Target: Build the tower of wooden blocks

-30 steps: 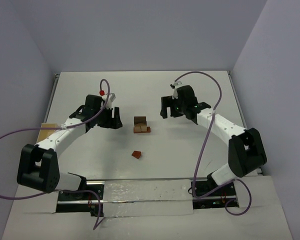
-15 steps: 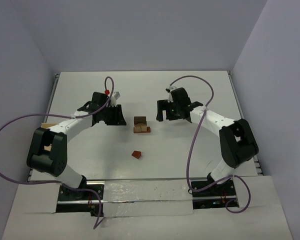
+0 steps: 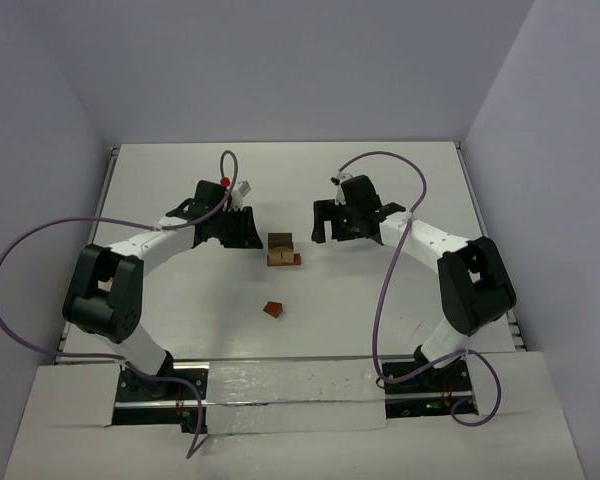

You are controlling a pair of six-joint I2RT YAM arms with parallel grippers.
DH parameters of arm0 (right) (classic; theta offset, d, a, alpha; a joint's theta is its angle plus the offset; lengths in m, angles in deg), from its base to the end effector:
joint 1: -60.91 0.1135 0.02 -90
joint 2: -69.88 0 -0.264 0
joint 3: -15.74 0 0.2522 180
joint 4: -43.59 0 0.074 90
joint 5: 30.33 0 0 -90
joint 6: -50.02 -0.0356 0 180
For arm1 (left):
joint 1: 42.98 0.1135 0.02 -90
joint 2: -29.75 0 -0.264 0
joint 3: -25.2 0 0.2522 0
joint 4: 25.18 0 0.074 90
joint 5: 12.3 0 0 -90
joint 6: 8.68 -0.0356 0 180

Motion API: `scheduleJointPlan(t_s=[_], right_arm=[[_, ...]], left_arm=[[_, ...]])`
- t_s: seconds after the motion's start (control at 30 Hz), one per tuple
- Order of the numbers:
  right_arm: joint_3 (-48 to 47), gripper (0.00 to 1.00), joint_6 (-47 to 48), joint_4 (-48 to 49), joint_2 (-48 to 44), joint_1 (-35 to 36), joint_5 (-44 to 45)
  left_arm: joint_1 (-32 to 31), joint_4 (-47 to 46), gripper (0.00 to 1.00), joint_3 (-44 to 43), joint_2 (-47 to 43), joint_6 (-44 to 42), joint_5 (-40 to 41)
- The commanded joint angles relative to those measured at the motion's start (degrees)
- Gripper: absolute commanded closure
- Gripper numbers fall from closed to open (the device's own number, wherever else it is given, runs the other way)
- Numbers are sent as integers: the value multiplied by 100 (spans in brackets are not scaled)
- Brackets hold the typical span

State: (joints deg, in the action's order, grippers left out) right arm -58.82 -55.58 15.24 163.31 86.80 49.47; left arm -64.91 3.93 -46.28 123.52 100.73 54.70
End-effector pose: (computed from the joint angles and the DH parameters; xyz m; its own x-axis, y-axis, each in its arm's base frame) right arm 0.3108 0.1578 0.2154 -0.7806 -0.0847 -0.6192 -0.3406 0.8884 0.3078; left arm 0.3077 -0.1389 0.1978 -0.8732 0.0218 -0.4869 0.2966 0.8165 -0.4953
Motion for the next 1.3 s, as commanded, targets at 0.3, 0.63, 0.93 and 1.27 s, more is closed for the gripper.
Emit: scheduleJointPlan(t_s=[0.3,0.63,0.93,1.27], right_arm=[[-284,3,-5,26,61,39,-35],[-343,3,-5,0,87,32,-61],[-356,2,-5,-9,104,39,-63],[-363,2,5,-10,104,37,-88]], left_arm=[[-101,-181,52,-415,124,80,-178],[-161,-172,51,-420,91,63,-237],[-189,-172,51,-424,80,43,-250],[-189,-163,50,-417,55,10,-232]])
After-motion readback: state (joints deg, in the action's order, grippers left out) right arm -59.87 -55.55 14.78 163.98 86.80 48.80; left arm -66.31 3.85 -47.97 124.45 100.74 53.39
